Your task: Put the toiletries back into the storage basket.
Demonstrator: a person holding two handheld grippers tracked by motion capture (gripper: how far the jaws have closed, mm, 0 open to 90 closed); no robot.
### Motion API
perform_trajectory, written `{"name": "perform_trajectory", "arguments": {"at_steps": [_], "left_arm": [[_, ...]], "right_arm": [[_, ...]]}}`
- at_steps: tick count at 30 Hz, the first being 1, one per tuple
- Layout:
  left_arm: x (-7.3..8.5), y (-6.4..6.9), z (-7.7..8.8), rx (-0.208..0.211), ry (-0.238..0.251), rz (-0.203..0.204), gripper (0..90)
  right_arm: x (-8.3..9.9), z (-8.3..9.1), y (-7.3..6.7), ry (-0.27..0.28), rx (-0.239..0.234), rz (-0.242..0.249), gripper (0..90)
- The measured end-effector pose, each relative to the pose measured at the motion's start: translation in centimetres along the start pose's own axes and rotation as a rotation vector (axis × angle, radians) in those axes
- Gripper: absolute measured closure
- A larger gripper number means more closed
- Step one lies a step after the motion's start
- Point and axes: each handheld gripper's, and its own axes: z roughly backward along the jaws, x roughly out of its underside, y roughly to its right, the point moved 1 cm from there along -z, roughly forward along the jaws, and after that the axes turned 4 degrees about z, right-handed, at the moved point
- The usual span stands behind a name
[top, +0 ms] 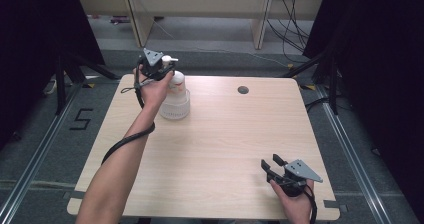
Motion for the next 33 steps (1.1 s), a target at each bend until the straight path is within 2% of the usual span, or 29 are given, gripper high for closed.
{"name": "perform_trajectory", "arguments": {"at_steps": [5, 7, 13, 14, 15, 17, 21, 22, 23, 27, 29, 30, 31, 32, 33], "left_arm": [[0.02, 0.0, 0.01, 0.001, 0.001, 0.002, 58.7], [0.03, 0.03, 0.05, 0.004, 0.0, 0.0, 58.6], [0.15, -0.15, 0.13, 0.006, 0.008, 0.0, 58.3], [0.15, -0.16, 0.13, 0.007, 0.007, -0.002, 58.1], [0.16, -0.16, 0.13, 0.007, 0.007, 0.0, 58.1], [0.18, -0.17, 0.13, 0.006, 0.006, 0.002, 57.6], [0.4, -0.19, 0.04, 0.004, -0.002, 0.007, 52.9], [0.46, -0.19, 0.04, 0.008, -0.004, 0.007, 51.2], [0.63, -0.11, 0.06, 0.013, -0.015, 0.026, 49.6], [0.83, -0.13, 0.21, 0.012, -0.014, 0.019, 44.1], [0.82, -0.05, 0.36, 0.019, -0.015, 0.018, 40.6], [0.8, -0.03, 0.41, 0.019, -0.013, 0.019, 38.8], [0.75, -0.01, 0.53, 0.017, -0.013, 0.015, 37.0], [0.73, 0.0, 0.6, 0.016, -0.013, 0.014, 35.7], [0.7, 0.01, 0.69, 0.014, -0.011, 0.011, 34.6]], "right_arm": [[-0.02, -0.02, 0.16, 0.005, 0.008, 0.026, 47.9], [0.0, -0.04, -0.05, -0.001, 0.004, 0.0, 47.9], [0.02, -0.08, 0.03, 0.005, 0.004, 0.016, 47.8], [0.04, -0.04, -0.16, 0.004, 0.007, -0.005, 47.8], [0.02, -0.08, -0.06, 0.007, 0.006, 0.011, 47.7], [0.02, -0.08, -0.06, 0.006, 0.005, 0.009, 47.7], [0.06, -0.24, -0.06, 0.031, -0.002, 0.008, 47.5], [0.06, -0.23, -0.05, 0.028, -0.002, 0.009, 47.5], [0.05, -0.19, -0.05, 0.024, -0.002, 0.009, 47.5], [-0.02, -0.01, 0.02, 0.002, 0.002, 0.024, 47.4], [-0.03, -0.05, 0.14, 0.014, 0.009, 0.042, 47.4], [0.02, -0.23, 0.07, 0.04, 0.008, 0.033, 47.4], [0.03, -0.23, 0.02, 0.039, 0.009, 0.026, 47.4], [0.03, -0.19, -0.03, 0.024, -0.012, 0.019, 47.3], [-0.01, -0.06, 0.02, 0.007, -0.008, 0.029, 47.3]]}}
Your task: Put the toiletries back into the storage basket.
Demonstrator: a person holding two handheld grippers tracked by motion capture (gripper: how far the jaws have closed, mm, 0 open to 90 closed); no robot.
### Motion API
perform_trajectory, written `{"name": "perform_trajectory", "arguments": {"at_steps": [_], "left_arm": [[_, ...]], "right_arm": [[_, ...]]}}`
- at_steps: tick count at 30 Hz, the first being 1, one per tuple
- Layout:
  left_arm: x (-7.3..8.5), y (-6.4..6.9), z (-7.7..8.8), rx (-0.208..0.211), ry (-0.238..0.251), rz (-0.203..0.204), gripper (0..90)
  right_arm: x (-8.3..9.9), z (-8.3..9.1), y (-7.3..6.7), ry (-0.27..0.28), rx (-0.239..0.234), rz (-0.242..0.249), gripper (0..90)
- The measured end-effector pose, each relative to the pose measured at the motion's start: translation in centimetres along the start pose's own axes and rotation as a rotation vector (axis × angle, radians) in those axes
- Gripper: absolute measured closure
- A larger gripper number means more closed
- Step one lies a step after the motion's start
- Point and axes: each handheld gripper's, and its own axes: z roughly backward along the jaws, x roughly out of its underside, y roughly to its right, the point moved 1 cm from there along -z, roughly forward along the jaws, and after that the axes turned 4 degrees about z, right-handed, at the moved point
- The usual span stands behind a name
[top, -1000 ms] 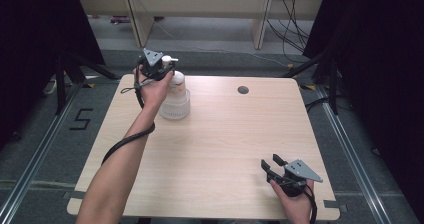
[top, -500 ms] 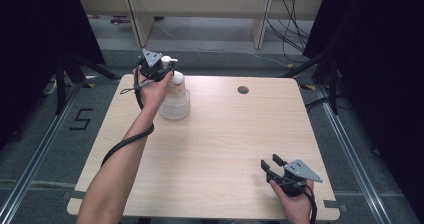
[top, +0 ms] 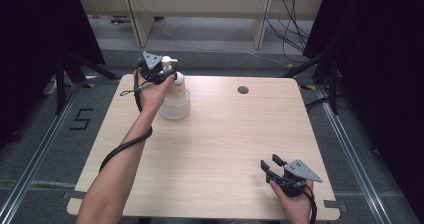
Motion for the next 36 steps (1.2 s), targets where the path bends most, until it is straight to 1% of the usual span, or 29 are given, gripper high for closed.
{"name": "perform_trajectory", "arguments": {"at_steps": [4, 6, 7, 10, 11, 12, 13, 14, 23, 24, 25, 26, 27, 28, 29, 30, 31, 33, 34, 35, 36], "left_arm": [[0.0, 0.1, 0.5, -0.001, -0.009, -0.013, 31.7], [0.1, 0.1, 0.7, -0.005, -0.015, -0.012, 30.9], [0.2, 0.2, 0.8, -0.008, -0.017, -0.009, 30.4], [0.3, 0.3, 1.2, -0.011, -0.018, -0.009, 29.4], [0.3, 0.3, 1.4, -0.008, -0.018, -0.01, 29.1], [0.3, 0.4, 1.6, -0.006, -0.016, -0.007, 28.8], [0.3, 0.4, 1.8, -0.003, -0.017, -0.012, 28.6], [0.4, 0.4, 1.9, 0.001, -0.015, -0.013, 28.3], [0.7, 0.6, 3.7, 0.028, -0.007, -0.017, 27.3], [0.7, 0.5, 3.9, 0.028, -0.006, -0.019, 27.3], [0.8, 0.5, 4.1, 0.028, -0.003, -0.019, 27.3], [0.9, 0.5, 4.4, 0.029, -0.006, -0.022, 27.4], [1.0, 0.4, 4.6, 0.031, -0.003, -0.021, 27.4], [1.0, 0.4, 4.8, 0.029, -0.004, -0.02, 27.4], [1.1, 0.3, 5.0, 0.032, -0.003, -0.02, 27.5], [1.1, 0.3, 5.2, 0.034, -0.005, -0.019, 27.6], [1.2, 0.3, 5.4, 0.036, -0.005, -0.019, 27.6], [1.2, 0.3, 5.8, 0.042, -0.005, -0.02, 27.6], [1.3, 0.4, 6.0, 0.046, -0.002, -0.017, 27.6], [1.3, 0.3, 6.2, 0.052, -0.006, -0.021, 27.6], [1.4, 0.4, 6.4, 0.057, -0.002, -0.015, 27.6]], "right_arm": [[0.0, 0.0, 0.0, 0.001, -0.001, -0.001, 47.4], [0.0, 0.0, 0.0, 0.001, -0.002, -0.001, 47.3], [0.0, 0.0, -0.1, -0.002, 0.005, -0.02, 47.3], [0.0, 0.0, -0.1, -0.001, -0.005, -0.021, 47.3], [0.0, 0.0, -0.1, -0.001, -0.002, -0.013, 47.3], [0.0, 0.0, -0.1, -0.001, -0.004, -0.021, 47.3], [0.0, -0.1, -0.1, 0.0, 0.008, -0.018, 47.3], [0.1, -0.1, -0.1, 0.019, 0.004, -0.024, 47.3], [0.0, -0.1, -0.2, 0.014, -0.002, -0.024, 47.2], [0.0, -0.2, -0.1, 0.023, -0.003, -0.012, 47.2], [0.0, -0.1, -0.1, 0.024, -0.006, -0.012, 47.2], [0.0, -0.1, 0.0, 0.027, 0.009, -0.007, 47.3], [0.0, -0.2, 0.0, 0.033, 0.012, 0.002, 47.2], [0.0, -0.2, 0.0, 0.028, 0.009, -0.003, 47.2], [0.0, -0.1, -0.2, 0.015, 0.0, -0.023, 47.2], [0.1, -0.1, -0.3, 0.017, -0.007, -0.039, 47.2], [0.0, -0.1, -0.3, 0.017, -0.007, -0.045, 47.2], [0.0, -0.1, -0.3, 0.018, -0.007, -0.045, 47.2], [0.0, -0.1, -0.3, 0.009, 0.003, -0.039, 47.2], [0.1, -0.1, -0.3, 0.014, -0.001, -0.039, 47.2], [0.1, -0.1, -0.3, 0.013, 0.0, -0.038, 47.2]]}}
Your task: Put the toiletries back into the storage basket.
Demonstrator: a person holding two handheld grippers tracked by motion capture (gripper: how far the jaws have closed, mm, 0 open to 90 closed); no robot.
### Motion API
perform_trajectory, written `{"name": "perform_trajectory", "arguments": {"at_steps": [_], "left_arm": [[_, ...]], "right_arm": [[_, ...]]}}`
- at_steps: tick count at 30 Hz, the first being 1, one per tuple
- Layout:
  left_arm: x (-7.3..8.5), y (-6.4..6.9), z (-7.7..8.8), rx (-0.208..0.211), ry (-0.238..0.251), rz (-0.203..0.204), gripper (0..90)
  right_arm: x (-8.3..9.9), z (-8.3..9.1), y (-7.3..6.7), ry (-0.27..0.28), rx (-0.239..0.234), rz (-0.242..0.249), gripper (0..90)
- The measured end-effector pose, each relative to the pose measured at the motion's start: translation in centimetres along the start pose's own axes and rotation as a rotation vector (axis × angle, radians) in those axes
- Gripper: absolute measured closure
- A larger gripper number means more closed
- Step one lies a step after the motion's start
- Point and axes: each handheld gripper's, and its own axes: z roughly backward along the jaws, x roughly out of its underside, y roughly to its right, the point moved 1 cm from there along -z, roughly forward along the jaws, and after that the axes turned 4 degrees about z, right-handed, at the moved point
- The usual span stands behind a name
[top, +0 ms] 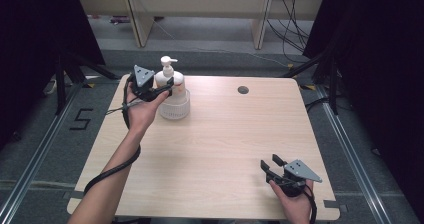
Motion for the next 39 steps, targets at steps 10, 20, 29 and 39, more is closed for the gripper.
{"name": "perform_trajectory", "arguments": {"at_steps": [10, 20, 29, 39], "left_arm": [[0.8, 0.2, 2.1, 0.017, 0.026, -0.004, 28.2], [2.3, 0.2, 4.1, 0.023, 0.049, -0.026, 28.6], [3.8, 0.3, 6.0, 0.033, 0.056, -0.032, 28.7], [6.6, -0.4, 8.7, 0.03, 0.046, -0.041, 28.8]], "right_arm": [[0.0, 0.0, 0.0, 0.004, -0.004, -0.005, 47.2], [0.0, -0.1, 0.0, 0.0, 0.002, 0.006, 47.2], [0.0, 0.1, -0.2, -0.022, 0.007, -0.021, 47.1], [0.0, 0.0, -0.1, -0.006, 0.003, -0.008, 46.8]]}}
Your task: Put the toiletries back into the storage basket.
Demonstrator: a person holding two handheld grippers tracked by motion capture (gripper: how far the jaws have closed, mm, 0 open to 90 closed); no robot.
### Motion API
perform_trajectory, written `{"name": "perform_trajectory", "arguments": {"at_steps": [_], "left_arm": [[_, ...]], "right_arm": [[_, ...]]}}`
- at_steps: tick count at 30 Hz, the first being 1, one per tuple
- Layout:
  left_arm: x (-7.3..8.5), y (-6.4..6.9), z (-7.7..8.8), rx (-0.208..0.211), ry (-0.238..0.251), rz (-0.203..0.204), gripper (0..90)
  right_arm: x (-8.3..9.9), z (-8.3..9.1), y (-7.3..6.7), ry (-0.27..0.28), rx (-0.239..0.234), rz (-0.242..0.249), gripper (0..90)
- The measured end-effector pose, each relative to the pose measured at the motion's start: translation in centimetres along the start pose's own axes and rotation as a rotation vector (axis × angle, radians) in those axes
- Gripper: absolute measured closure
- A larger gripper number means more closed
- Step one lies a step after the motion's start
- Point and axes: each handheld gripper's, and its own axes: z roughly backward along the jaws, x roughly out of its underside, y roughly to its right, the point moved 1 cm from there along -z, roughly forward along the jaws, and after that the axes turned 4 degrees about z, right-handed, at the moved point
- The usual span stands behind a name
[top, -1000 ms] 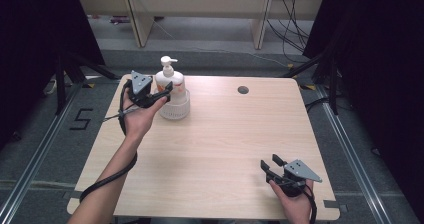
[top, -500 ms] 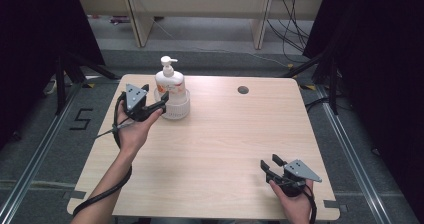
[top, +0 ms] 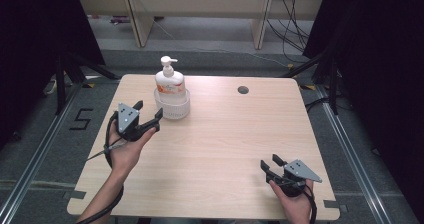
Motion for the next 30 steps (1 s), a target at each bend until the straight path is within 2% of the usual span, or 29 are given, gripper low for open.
{"name": "perform_trajectory", "arguments": {"at_steps": [3, 4, 5, 6, 7, 9, 11, 12, 13, 14, 15, 17, 20, 21, 24, 25, 26, 28, 30], "left_arm": [[1.2, -0.6, 1.1, -0.005, 0.001, 0.011, 28.8], [1.7, -0.8, 1.4, -0.009, 0.0, 0.013, 28.9], [2.1, -1.0, 1.6, -0.012, -0.003, 0.013, 29.0], [2.6, -1.1, 1.9, -0.012, -0.009, 0.018, 29.1], [3.0, -1.2, 2.1, -0.009, -0.011, 0.023, 29.2], [3.9, -1.3, 2.5, -0.011, -0.016, 0.021, 29.6], [4.9, -1.3, 3.0, -0.015, -0.021, 0.007, 30.5], [5.4, -1.2, 3.2, -0.011, -0.025, -0.002, 30.8], [6.0, -1.1, 3.3, -0.005, -0.026, -0.006, 31.0], [6.4, -1.0, 3.6, -0.006, -0.038, -0.004, 31.1], [6.9, -1.0, 3.7, -0.003, -0.037, 0.002, 31.1], [8.0, -1.0, 4.0, -0.002, -0.043, 0.001, 31.2], [9.5, -1.1, 4.2, 0.004, -0.054, 0.016, 31.3], [9.9, -1.2, 4.4, 0.001, -0.06, 0.018, 31.4], [10.6, -1.5, 4.5, 0.006, -0.052, 0.038, 31.5], [10.7, -1.7, 4.6, 0.001, -0.048, 0.045, 31.5], [10.8, -1.8, 4.6, -0.001, -0.048, 0.045, 31.4], [11.3, -2.0, 4.7, -0.007, -0.037, 0.069, 31.5], [11.7, -1.9, 4.8, -0.011, -0.044, 0.07, 31.5]], "right_arm": [[0.0, -0.1, 0.0, 0.007, -0.007, 0.0, 46.8], [0.0, 0.0, 0.4, 0.017, 0.008, 0.047, 46.8], [0.0, -0.1, 0.4, 0.019, 0.009, 0.05, 46.8], [0.0, 0.0, 0.0, 0.007, -0.007, -0.009, 46.8], [0.0, -0.1, 0.1, 0.004, 0.002, 0.012, 46.8], [0.0, -0.1, 0.0, 0.004, 0.001, 0.003, 46.8], [0.0, 0.0, 0.1, 0.002, -0.001, 0.025, 46.8], [0.0, -0.1, 0.4, 0.02, 0.003, 0.057, 46.8], [0.0, -0.2, 0.3, 0.022, 0.008, 0.051, 46.8], [0.0, -0.1, 0.0, 0.01, -0.004, 0.006, 46.8], [0.0, -0.1, 0.1, 0.009, 0.001, 0.02, 46.8], [0.0, 0.1, 0.0, -0.013, 0.003, 0.018, 46.8], [0.0, 0.0, 0.1, -0.005, 0.005, 0.025, 46.8], [0.0, 0.0, 0.3, 0.005, 0.011, 0.055, 46.7], [0.0, -0.1, 0.3, 0.009, 0.014, 0.061, 46.8], [0.0, 0.0, 0.0, -0.004, -0.001, 0.016, 46.8], [0.0, 0.0, -0.1, -0.012, -0.004, 0.009, 46.8], [0.0, 0.0, -0.1, -0.009, -0.005, 0.009, 46.8], [0.0, 0.0, 0.0, -0.007, -0.005, 0.021, 46.8]]}}
